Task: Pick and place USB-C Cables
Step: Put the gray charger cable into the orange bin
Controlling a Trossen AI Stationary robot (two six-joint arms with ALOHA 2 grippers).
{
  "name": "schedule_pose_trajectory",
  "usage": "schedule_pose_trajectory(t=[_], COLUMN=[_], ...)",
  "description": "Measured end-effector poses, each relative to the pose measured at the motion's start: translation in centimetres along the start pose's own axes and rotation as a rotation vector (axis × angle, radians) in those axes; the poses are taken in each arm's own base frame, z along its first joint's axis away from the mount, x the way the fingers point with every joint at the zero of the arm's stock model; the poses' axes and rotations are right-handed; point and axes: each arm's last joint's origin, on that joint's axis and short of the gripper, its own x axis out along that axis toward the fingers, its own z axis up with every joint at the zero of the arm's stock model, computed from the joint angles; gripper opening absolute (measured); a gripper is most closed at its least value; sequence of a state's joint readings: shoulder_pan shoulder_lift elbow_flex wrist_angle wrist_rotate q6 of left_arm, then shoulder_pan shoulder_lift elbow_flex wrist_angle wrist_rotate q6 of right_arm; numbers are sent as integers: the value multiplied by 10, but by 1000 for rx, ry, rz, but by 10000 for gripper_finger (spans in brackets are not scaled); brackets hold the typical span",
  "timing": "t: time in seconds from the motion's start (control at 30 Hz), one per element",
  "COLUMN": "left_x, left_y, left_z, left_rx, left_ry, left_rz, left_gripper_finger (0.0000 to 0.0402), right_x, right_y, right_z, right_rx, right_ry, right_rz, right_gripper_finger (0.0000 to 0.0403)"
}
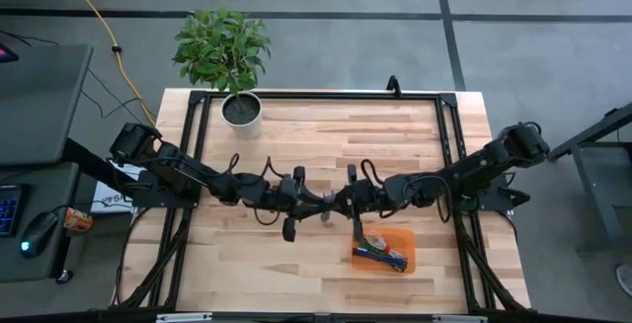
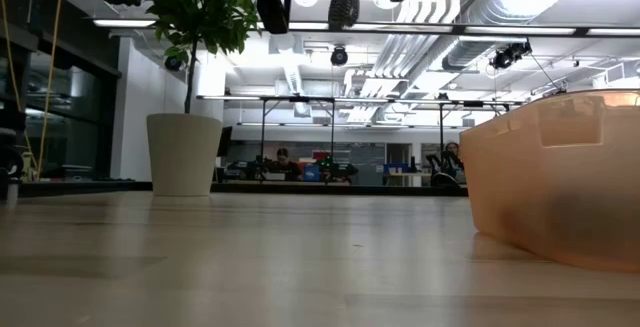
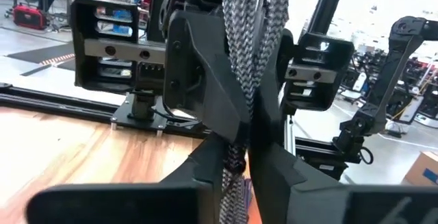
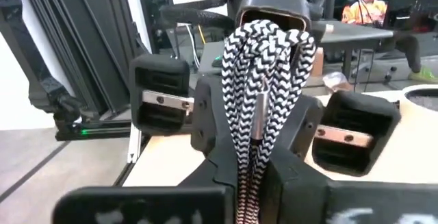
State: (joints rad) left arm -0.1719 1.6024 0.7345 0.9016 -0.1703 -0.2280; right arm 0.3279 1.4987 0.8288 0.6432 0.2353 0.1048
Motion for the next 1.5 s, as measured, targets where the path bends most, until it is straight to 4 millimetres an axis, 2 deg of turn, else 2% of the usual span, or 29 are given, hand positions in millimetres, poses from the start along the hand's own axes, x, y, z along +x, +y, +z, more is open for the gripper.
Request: schedule_pose_trajectory(t=[0.13, 0.27, 0.43, 0.57, 0.77, 0.93, 1.03, 1.2, 1.4, 1.5], left_x=[-4, -11, -24, -40, -62, -69, -69, -69, -69, -69], left_y=[-2, -2, 6, 13, 19, 18, 18, 19, 18, 18], left_z=[6, 11, 13, 5, 0, 3, 3, 4, 5, 5], left_rx=[27, 70, 154, 171, 187, 237, 251, 248, 246, 245], left_ry=[15, 72, 179, 186, 116, 96, 99, 90, 82, 80], left_rz=[0, 39, 254, 363, 355, 325, 318, 323, 323, 323], left_gripper_finger=[78, 115, 153, 169, 174, 175, 174, 173, 173, 173], right_x=[-9, -21, -39, -54, -73, -96, -111, -131, -133, -125], right_y=[1, 8, 19, 27, 31, 19, 10, 2, 7, 21], right_z=[6, 11, 13, 17, 10, -15, -21, -20, -19, -4], right_rx=[12, -22, -76, -109, -162, -124, -80, -26, -14, 7], right_ry=[45, 80, 154, 184, 279, 325, 255, 120, 89, 83], right_rz=[-2, -30, -96, -161, -255, -285, -282, -225, -157, -99], right_gripper_finger=[17, 9, 10, 7, 9, 10, 10, 10, 8, 5])
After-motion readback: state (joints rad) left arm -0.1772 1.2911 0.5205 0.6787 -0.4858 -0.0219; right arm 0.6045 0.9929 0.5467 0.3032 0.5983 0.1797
